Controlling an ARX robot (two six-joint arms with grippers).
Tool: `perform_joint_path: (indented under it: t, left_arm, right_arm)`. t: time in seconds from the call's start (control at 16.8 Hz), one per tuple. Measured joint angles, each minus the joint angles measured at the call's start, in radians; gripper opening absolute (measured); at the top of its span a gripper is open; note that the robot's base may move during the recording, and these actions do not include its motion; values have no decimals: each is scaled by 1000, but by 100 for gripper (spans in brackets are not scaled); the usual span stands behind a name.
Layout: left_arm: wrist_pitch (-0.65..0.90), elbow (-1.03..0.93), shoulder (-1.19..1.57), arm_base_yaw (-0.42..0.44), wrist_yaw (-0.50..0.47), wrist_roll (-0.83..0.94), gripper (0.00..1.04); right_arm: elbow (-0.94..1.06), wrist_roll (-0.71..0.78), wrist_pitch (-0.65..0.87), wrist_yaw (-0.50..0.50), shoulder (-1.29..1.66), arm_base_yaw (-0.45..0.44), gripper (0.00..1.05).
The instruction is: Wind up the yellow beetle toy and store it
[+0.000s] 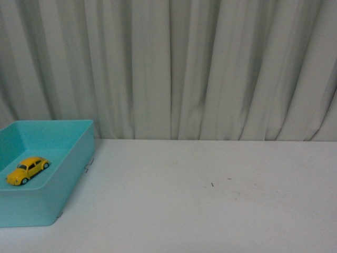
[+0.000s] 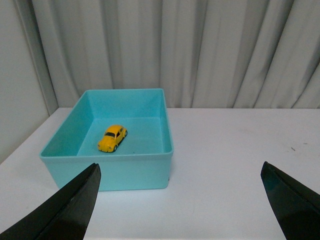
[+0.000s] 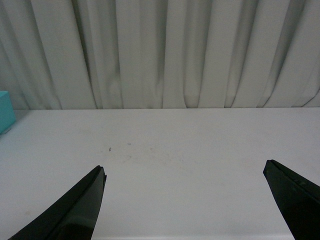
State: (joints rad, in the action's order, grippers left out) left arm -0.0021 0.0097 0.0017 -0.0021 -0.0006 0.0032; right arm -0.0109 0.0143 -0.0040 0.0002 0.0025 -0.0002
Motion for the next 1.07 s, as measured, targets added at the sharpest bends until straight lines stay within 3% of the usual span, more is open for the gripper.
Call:
perform_joint_path:
  t: [1.07]
  left_arm:
    - [-1,0,0,0,0,0,98]
  right_arm:
    - [0,0,2,0,0,0,98]
